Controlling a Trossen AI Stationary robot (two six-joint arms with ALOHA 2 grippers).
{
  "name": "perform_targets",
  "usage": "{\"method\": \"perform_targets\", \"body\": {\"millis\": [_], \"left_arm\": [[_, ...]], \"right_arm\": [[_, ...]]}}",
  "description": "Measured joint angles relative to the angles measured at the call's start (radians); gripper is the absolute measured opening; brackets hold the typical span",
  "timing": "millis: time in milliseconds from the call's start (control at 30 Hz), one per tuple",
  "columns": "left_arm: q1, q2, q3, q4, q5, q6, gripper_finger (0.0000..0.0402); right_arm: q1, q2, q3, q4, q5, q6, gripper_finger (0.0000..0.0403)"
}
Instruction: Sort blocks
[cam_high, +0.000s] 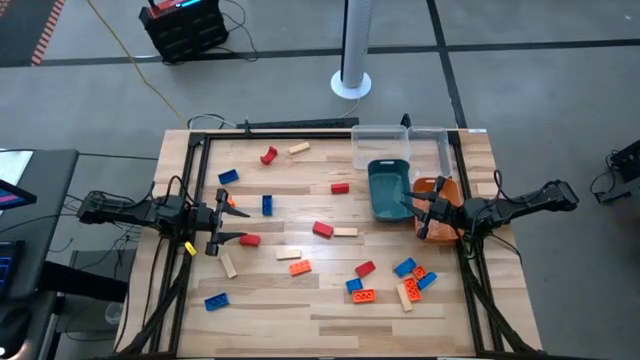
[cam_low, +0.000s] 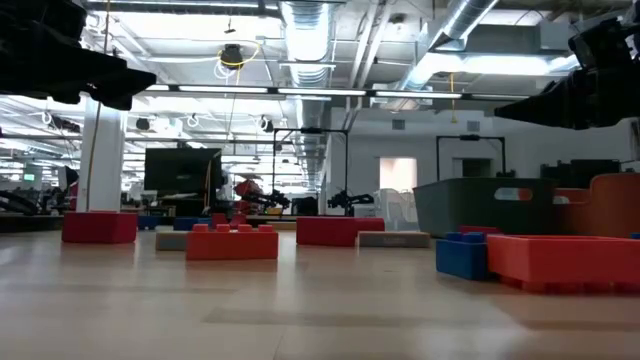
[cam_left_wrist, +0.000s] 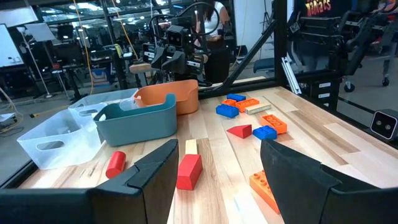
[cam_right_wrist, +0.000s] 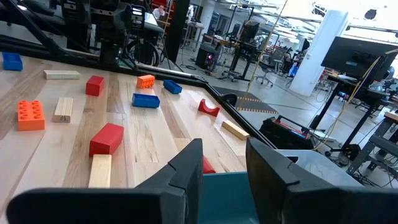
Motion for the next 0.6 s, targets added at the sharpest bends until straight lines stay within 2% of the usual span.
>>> {"method": "perform_targets", "body": {"millis": [433, 600], "left_arm": [[0.0, 0.0, 0.0, 0.002, 0.0, -0.001, 0.0221], [0.0, 0.0, -0.005, 0.062, -0.001, -0.117, 0.0221]], "right_arm": [[0.0, 0.0, 0.0, 0.0, 0.0, 0.0, 0.0127], [0.0, 0.0, 0.0, 0.0, 0.0, 0.0, 0.0127]]}}
